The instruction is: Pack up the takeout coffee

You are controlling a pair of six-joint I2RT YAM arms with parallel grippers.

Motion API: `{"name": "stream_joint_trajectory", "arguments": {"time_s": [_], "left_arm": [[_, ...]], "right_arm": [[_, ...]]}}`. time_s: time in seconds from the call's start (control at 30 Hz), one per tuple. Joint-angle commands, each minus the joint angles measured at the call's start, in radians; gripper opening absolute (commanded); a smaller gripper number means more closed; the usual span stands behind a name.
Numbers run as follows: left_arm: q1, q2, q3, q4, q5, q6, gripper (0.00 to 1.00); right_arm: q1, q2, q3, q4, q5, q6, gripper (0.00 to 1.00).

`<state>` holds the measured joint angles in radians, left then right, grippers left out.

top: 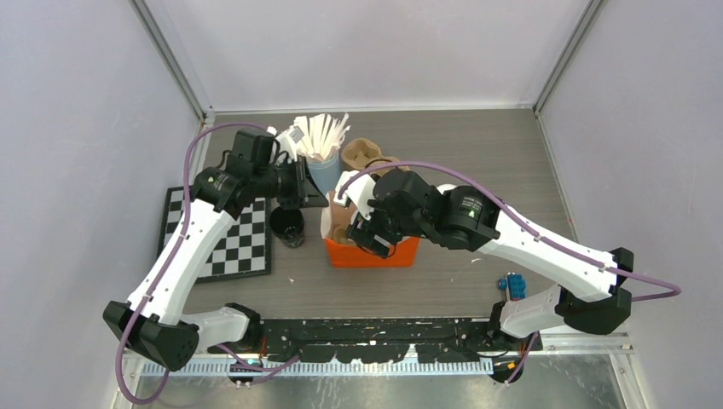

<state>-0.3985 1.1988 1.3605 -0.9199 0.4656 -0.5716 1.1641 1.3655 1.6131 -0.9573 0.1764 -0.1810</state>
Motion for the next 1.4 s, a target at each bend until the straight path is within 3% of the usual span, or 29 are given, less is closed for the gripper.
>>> {"name": "stream_joint_trajectory", "arguments": {"time_s": [0.0,0.07,0.47,0.73,1.37], "left_arm": [[0.004,-0.015,-0.009,0.065,0.044,0.013,0.05],[0.004,-0.037,-0.035,0.114,0.068,0.04,0.0],[0.004,-0.151,-0.216,0.433,0.173,0.166,0.0],[0.004,-0.156,-0.225,0.465,0.205,0.238,0.0],[0.004,-0.176,-0.257,0.464,0.192,0.277,0.0]], "right_arm": [[0.01,-0.035,-0.018,0.004,0.033,0.004,0.64],[0.011,-0.038,-0.023,0.014,0.039,0.0,0.64],[0.011,-0.002,-0.007,0.052,0.118,-0.111,0.63],[-0.001,0.024,-0.048,0.104,0.156,-0.201,0.64],[-0.028,-0.03,-0.067,0.085,0.017,-0.232,0.64]]}}
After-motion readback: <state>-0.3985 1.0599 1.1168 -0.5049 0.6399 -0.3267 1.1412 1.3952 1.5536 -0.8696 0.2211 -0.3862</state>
